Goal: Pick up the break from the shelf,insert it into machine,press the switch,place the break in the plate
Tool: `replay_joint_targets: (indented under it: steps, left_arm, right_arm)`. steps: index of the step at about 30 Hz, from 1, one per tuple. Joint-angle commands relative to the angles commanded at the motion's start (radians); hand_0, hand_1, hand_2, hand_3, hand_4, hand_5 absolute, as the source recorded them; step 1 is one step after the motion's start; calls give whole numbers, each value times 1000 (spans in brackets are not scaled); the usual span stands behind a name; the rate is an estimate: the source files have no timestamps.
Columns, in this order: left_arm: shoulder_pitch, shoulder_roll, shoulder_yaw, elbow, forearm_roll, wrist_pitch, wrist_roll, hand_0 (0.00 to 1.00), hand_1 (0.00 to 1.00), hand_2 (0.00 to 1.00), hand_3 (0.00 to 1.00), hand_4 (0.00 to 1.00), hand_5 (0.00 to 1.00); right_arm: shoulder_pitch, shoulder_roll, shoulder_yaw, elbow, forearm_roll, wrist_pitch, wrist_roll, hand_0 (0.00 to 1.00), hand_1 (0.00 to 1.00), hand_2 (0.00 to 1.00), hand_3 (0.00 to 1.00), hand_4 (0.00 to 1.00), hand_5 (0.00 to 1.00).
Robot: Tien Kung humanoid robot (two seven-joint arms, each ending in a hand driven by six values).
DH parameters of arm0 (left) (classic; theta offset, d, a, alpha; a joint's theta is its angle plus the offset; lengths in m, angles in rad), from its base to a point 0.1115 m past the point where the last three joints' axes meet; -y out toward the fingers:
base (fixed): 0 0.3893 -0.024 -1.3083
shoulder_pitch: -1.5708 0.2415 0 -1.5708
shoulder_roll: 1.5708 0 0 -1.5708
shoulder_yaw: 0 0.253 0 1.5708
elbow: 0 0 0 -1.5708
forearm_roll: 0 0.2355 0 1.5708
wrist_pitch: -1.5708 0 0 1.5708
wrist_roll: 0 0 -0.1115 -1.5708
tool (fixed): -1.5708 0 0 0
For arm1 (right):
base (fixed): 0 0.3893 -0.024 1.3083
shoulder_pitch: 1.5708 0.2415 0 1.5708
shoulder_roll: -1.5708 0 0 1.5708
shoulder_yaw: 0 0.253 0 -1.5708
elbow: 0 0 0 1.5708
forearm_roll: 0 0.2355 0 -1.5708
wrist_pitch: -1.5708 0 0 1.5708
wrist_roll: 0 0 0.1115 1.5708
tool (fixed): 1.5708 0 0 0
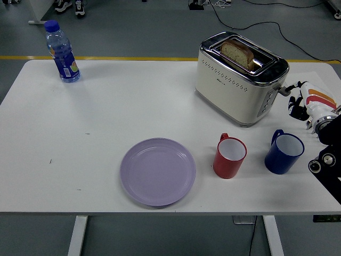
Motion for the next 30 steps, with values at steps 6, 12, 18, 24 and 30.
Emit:
replay_joint_targets:
  steps: [6, 12, 18, 24, 30]
  left_arm:
    - [0, 0, -1, 0, 3, -1, 1, 684, 690, 676, 559, 279, 825]
    - [0, 1, 4, 0, 0, -2, 1, 684, 690, 675, 559, 280, 829]
    - [-1, 1, 4, 0, 0, -2, 0, 685, 690, 675, 559, 279, 827]
    - [-1, 0, 3, 0, -1, -2, 0, 684, 689, 676, 558, 279, 827]
    - [-1, -1, 3, 0, 1, -2, 1, 684, 691, 676, 559, 279, 828]
  right_arm:
    - [-1, 2, -8, -5, 1, 2, 0, 104, 102, 220, 688, 365, 2]
    - [-5, 4, -16, -4, 1, 3, 0, 103, 102, 220, 688, 366, 2]
    - [3, 17, -30, -35, 6, 2, 1, 104, 102, 220, 688, 366, 2]
    - [4, 25, -37, -62, 10, 1, 4, 104, 101, 220, 687, 366, 2]
    - [1, 35, -39, -90, 19, -3, 12, 104, 101, 219, 686, 367, 2]
